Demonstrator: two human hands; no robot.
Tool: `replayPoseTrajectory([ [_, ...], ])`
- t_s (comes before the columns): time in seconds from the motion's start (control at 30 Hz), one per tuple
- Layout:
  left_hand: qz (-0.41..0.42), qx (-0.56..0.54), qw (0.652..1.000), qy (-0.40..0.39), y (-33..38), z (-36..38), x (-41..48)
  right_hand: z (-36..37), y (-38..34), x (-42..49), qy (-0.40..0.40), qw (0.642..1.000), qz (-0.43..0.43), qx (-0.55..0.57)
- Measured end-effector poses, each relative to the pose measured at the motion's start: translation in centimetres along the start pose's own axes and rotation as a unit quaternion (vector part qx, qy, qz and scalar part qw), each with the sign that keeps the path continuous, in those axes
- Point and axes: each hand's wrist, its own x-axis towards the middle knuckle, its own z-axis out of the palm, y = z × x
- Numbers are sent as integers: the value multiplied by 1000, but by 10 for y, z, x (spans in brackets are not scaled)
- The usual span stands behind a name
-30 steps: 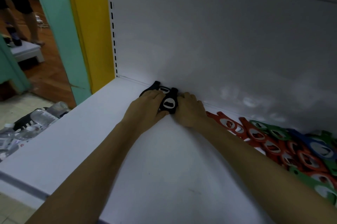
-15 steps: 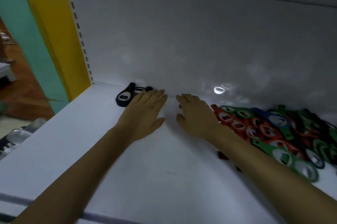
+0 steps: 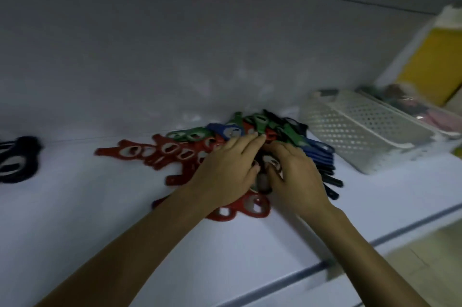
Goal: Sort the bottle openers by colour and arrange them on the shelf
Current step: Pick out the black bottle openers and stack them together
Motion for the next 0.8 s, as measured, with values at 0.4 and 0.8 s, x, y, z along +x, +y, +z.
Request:
replayPoseTrajectory([
  [0.4,-152,-310,933,104,16,35,12,18,35,8,20,992,-26,-126],
  [0.8,-226,-517,825,46,29,22,19,21,16,-4,239,940,-202,132],
])
